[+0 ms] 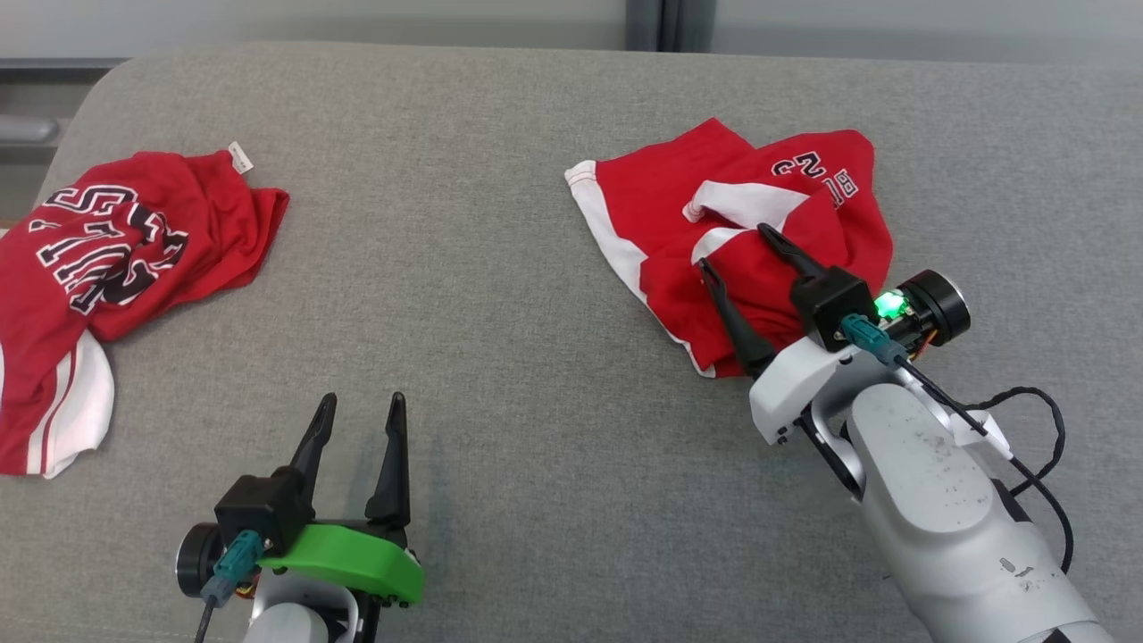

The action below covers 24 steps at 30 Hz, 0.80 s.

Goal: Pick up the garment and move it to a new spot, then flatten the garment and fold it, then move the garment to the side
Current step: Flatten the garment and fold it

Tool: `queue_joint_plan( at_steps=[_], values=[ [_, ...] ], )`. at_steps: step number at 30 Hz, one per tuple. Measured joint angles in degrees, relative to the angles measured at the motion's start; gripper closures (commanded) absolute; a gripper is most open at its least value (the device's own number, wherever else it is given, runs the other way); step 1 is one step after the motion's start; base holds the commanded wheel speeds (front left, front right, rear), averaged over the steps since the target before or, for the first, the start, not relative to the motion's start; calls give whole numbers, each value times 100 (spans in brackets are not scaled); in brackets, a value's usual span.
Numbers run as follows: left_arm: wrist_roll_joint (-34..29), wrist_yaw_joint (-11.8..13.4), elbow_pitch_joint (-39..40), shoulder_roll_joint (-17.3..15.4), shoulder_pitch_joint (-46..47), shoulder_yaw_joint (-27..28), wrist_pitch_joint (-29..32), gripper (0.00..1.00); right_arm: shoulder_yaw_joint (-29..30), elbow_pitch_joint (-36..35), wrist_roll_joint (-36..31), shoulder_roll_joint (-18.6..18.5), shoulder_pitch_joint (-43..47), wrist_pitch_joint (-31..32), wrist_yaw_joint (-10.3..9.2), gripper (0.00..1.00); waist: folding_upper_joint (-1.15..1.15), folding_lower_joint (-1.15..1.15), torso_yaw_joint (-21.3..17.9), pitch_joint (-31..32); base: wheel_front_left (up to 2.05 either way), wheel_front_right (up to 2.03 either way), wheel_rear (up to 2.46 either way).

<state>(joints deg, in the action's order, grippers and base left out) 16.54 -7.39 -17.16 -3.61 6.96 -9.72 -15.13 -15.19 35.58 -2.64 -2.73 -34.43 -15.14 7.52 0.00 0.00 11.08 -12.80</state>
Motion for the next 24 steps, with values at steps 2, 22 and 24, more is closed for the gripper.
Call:
queue_joint_plan(
  at_steps=[2,22,24],
  values=[
    [4,0,-26,-13,33,-20,0,0,52,311,-47,0,-82,0,0,68,0,0,92,-63,0,0,0],
    [-102,0,-181,24,-443,-82,0,0,-937,-2427,1886,14,-198,-1,1,100,0,0,120,480,0,0,0],
    [-111,0,-175,34,-459,-70,-1,0,-513,-2420,1887,2,-144,0,1,100,0,0,17,529,0,0,0]
  ],
)
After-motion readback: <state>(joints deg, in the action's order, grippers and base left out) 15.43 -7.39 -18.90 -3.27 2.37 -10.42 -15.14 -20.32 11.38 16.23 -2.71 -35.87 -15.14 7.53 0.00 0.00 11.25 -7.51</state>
